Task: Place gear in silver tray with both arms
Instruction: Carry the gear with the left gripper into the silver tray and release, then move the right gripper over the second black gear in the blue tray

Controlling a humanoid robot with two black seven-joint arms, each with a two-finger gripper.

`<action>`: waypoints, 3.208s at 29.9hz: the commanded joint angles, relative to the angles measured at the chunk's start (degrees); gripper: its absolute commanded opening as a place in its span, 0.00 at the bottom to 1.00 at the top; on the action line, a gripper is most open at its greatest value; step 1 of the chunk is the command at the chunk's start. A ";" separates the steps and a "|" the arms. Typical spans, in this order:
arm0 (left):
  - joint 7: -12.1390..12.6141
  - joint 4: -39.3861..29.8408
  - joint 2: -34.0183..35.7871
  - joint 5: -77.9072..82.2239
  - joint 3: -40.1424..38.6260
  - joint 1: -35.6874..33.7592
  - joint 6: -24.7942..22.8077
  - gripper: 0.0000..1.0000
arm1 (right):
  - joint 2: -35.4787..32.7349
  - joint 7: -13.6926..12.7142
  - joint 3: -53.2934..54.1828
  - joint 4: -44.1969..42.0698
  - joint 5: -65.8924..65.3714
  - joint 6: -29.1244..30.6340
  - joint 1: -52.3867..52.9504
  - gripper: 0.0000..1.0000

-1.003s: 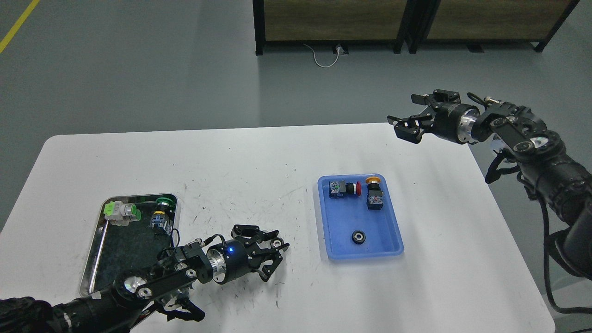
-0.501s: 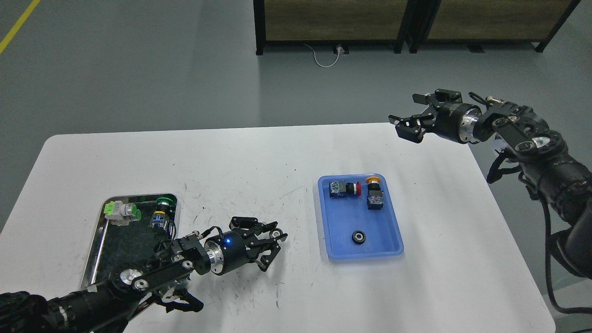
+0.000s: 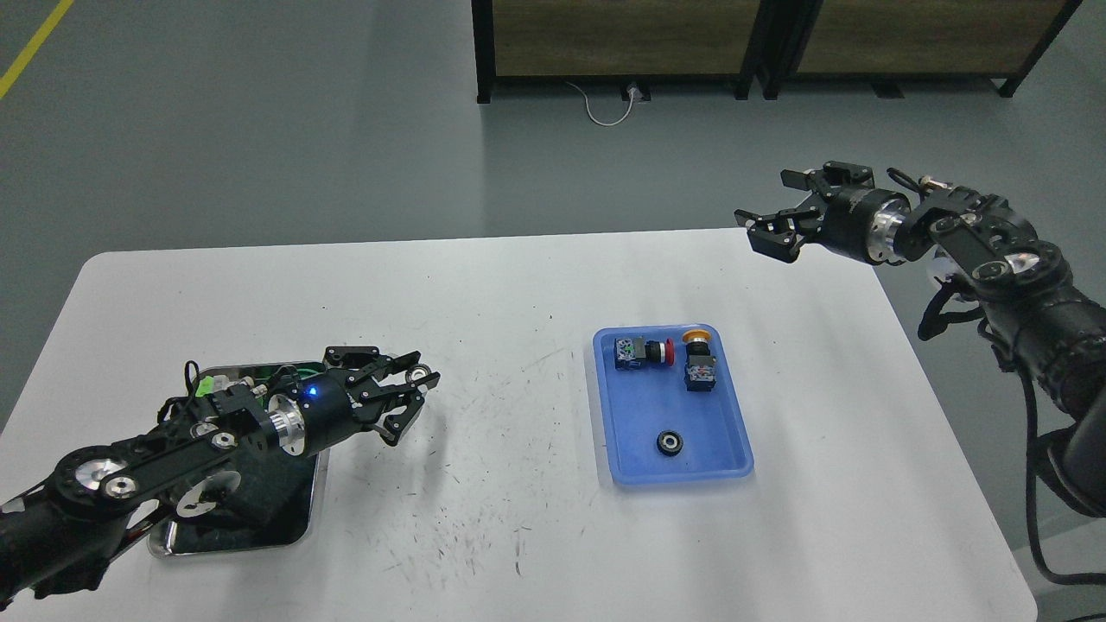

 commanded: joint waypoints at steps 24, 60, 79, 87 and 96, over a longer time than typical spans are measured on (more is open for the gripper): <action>-5.65 -7.27 18.87 -6.43 -0.20 16.52 1.61 0.33 | 1.28 0.24 0.22 -0.30 0.00 0.00 0.44 0.86; -6.27 -6.73 25.19 -15.40 -10.39 14.34 0.39 0.97 | -0.29 -0.12 -5.49 16.29 -0.97 0.00 0.35 0.87; 2.43 -5.77 35.13 -26.04 -7.33 -5.96 -1.38 0.97 | -6.02 -0.47 -16.31 34.06 -9.05 0.00 -9.57 0.88; 2.52 -5.77 35.92 -26.04 -5.47 -8.08 -1.29 0.97 | -4.78 -0.47 -18.86 33.27 -10.55 0.00 -10.63 0.88; 2.52 -5.86 35.92 -26.04 -5.47 -8.52 -1.29 0.97 | -3.82 -0.47 -18.77 29.59 -10.81 0.00 -11.51 0.88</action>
